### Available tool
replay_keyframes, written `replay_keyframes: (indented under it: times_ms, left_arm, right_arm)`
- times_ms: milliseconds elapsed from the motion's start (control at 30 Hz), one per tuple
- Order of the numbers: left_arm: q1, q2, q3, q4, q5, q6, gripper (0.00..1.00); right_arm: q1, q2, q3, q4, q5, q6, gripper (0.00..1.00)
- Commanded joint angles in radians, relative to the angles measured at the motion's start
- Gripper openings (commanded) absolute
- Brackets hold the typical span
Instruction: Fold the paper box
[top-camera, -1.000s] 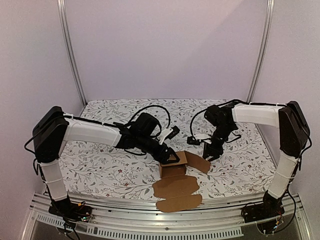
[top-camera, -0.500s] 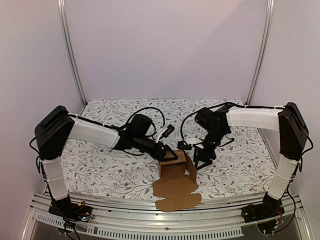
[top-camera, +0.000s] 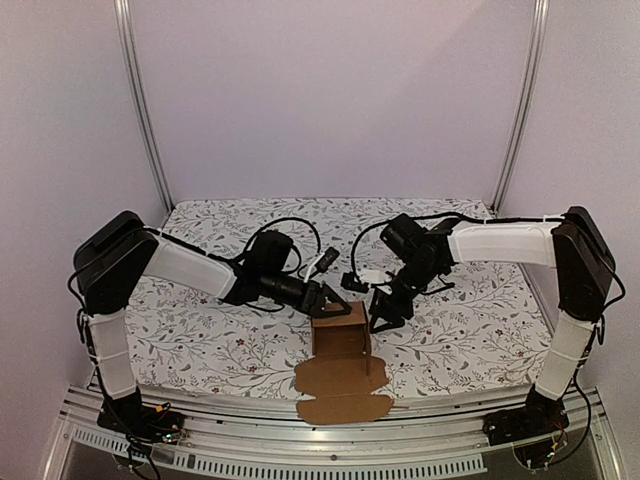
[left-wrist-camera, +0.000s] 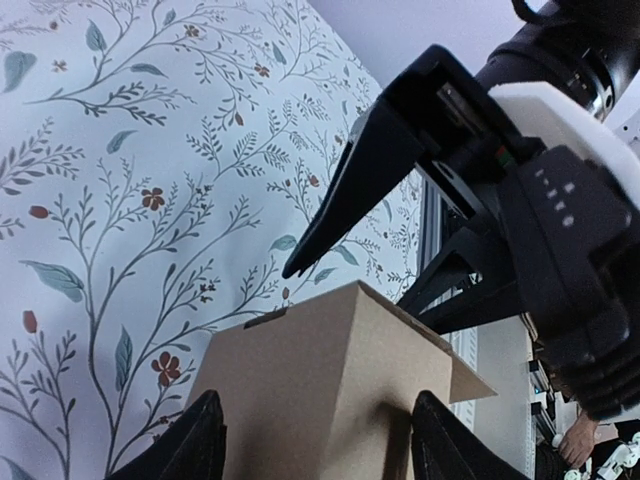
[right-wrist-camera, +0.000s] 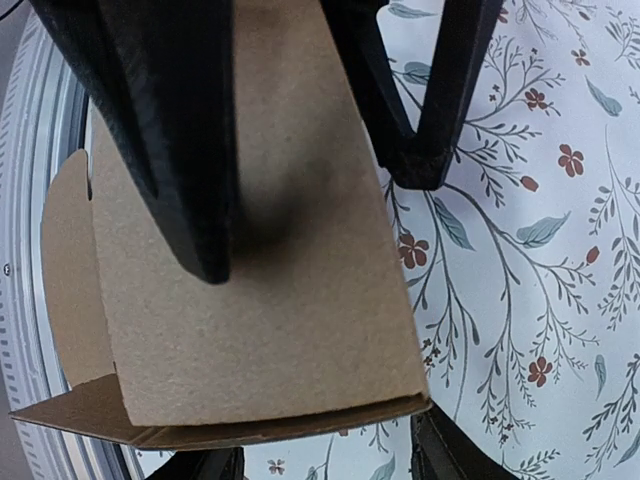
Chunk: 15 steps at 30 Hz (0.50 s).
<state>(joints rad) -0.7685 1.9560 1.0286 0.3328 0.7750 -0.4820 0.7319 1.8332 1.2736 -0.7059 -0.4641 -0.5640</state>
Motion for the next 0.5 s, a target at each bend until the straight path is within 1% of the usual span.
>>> replay_keyframes:
  times_ms: [0, 133, 333, 467]
  left_arm:
    - [0.021, 0.028, -0.020, 0.072, 0.032, -0.043, 0.62]
    - [0.023, 0.026, -0.035, 0.081, 0.033, -0.048, 0.61]
    - [0.023, -0.022, -0.082, 0.080, 0.019, -0.038, 0.60]
    - [0.023, -0.059, -0.095, 0.052, -0.015, -0.021, 0.60]
  right_arm:
    - [0.035, -0.011, -0.022, 0.062, 0.003, 0.021, 0.56]
    - [0.040, -0.031, -0.048, 0.051, -0.027, 0.025, 0.57]
    - [0.040, -0.093, -0.091, 0.020, 0.048, 0.029, 0.57]
    - [0.040, -0.100, -0.092, -0.013, 0.022, 0.021, 0.60]
